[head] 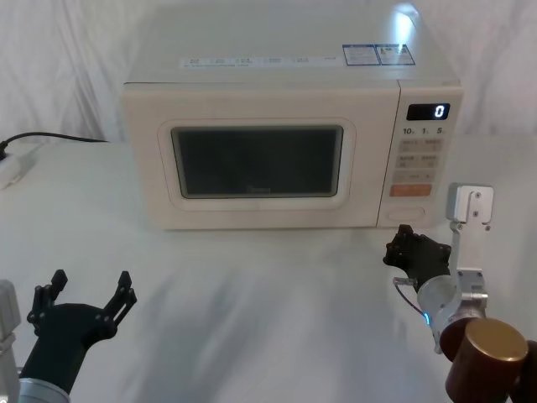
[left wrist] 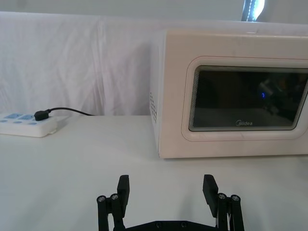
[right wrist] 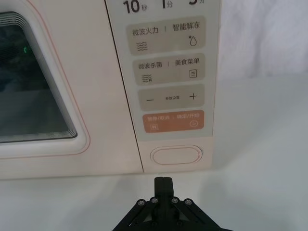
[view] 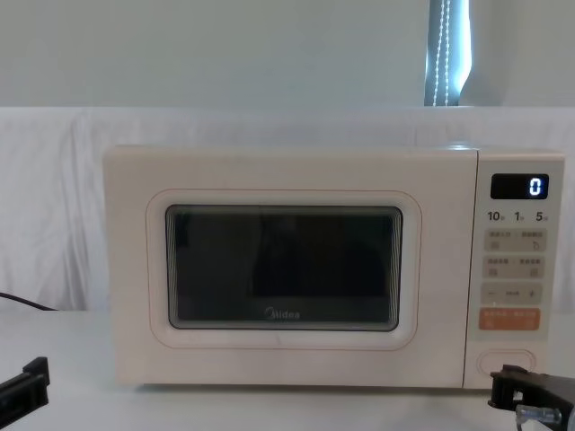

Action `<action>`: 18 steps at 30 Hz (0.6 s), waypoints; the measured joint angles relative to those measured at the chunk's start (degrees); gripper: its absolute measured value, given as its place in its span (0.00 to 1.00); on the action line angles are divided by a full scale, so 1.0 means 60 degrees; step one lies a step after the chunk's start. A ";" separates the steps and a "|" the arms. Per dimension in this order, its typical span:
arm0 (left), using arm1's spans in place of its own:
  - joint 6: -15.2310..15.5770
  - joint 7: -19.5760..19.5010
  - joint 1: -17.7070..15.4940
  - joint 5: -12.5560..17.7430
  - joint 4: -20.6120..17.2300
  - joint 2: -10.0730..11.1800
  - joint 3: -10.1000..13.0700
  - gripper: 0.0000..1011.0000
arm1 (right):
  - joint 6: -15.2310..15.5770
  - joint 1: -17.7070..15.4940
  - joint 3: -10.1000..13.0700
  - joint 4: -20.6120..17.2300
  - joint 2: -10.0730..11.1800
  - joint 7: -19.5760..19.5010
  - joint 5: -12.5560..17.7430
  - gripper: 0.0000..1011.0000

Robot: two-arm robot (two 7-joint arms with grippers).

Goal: Press the button to open the microwave door with one hand; close the microwave door with the other hand.

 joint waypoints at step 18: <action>0.0000 0.0000 0.0001 0.0000 0.0000 0.0000 0.0000 0.99 | -0.0345 0.0811 0.0256 0.1196 -0.0233 -0.0264 -0.0297 0.00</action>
